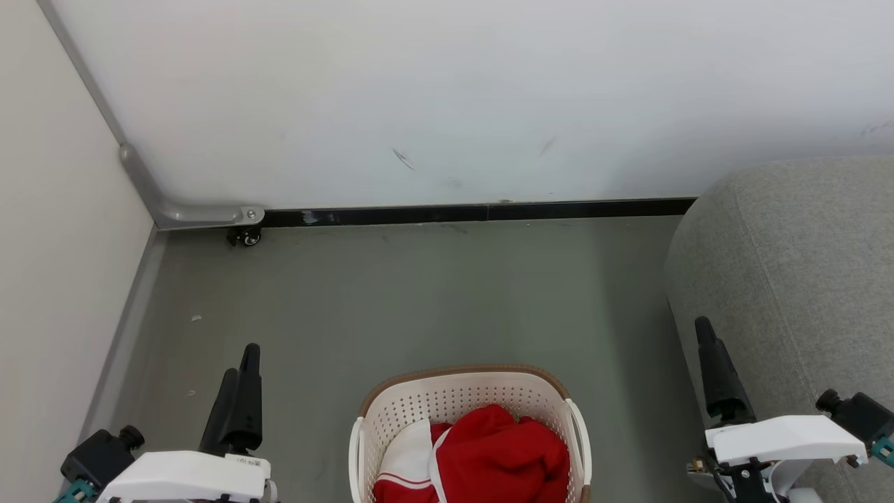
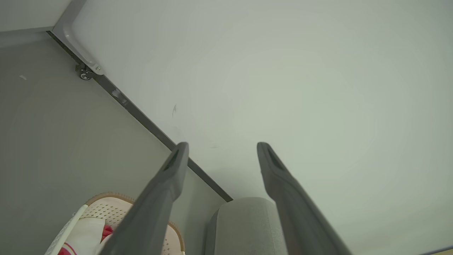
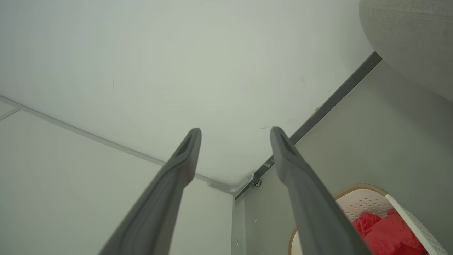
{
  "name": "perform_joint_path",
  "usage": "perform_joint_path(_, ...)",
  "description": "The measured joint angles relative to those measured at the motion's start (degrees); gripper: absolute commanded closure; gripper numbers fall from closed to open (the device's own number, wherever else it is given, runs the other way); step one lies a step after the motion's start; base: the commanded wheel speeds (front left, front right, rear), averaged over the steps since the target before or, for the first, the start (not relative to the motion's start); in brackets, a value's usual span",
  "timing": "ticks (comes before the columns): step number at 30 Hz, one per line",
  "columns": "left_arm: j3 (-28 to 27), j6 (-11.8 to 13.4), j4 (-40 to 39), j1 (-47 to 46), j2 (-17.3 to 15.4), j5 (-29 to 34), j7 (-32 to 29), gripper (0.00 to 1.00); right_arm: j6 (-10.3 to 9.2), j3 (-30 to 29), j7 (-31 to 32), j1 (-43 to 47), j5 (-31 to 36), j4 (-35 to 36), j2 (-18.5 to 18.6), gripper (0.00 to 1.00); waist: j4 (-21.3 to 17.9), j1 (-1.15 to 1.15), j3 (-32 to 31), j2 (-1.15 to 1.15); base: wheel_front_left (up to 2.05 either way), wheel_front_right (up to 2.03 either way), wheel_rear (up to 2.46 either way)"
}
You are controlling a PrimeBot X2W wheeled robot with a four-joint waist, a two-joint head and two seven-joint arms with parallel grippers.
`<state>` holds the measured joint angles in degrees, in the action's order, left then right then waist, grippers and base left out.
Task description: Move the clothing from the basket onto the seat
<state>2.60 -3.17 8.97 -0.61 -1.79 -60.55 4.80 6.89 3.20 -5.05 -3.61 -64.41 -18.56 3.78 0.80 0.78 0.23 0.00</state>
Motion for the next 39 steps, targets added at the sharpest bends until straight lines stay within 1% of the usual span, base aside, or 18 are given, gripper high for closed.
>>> perform_joint_path(1,0.00,0.00,0.00,0.00,0.00,0.00,0.00,0.00,0.00,0.00,0.00,0.00,0.00,0.00,0.00,0.00,0.00,0.00,0.00,0.00,0.00,0.00,0.00)
perform_joint_path(2,0.23,0.23,-0.16,0.00,-0.02,1.10,0.29,0.00,0.00,0.26,-0.02,-0.08,1.13,-0.01,0.01,0.00,0.01,-0.05,0.08,0.00,0.00,0.00,0.00)
perform_joint_path(3,0.57,0.45,-0.55,0.01,-0.02,2.76,0.59,0.00,0.00,0.77,-0.56,-0.08,3.39,-0.11,0.01,0.00,0.05,-0.16,0.26,0.00,0.00,0.00,0.00)
perform_joint_path(10,1.88,1.25,-1.87,0.01,-0.11,10.91,1.87,0.00,0.02,1.33,-1.74,-0.37,10.79,-0.49,0.00,0.00,0.14,-0.50,0.95,0.00,0.00,0.00,0.00)
perform_joint_path(15,2.99,2.20,-2.50,0.01,-0.30,17.16,3.02,0.00,0.15,1.78,-2.78,-1.38,16.00,-0.73,-0.02,0.00,0.19,-0.64,1.37,0.00,0.00,0.00,0.00)
perform_joint_path(25,5.63,3.77,-2.80,0.02,-1.46,29.75,4.98,0.00,0.15,2.37,-4.64,-1.42,26.37,-1.62,-0.09,0.00,0.30,-0.72,2.06,0.00,0.00,0.00,0.00)
perform_joint_path(34,7.49,5.67,-2.79,0.08,-1.53,39.24,6.43,0.00,0.16,2.31,-6.14,-2.20,36.10,-2.77,-0.22,0.00,0.43,-0.74,2.26,0.00,0.00,0.00,0.00)
perform_joint_path(39,8.28,6.30,-2.75,0.25,-1.55,43.95,7.69,0.00,0.16,2.61,-6.66,-2.52,40.52,-3.58,-0.38,0.00,0.54,-0.75,2.20,0.00,0.00,0.00,0.00)
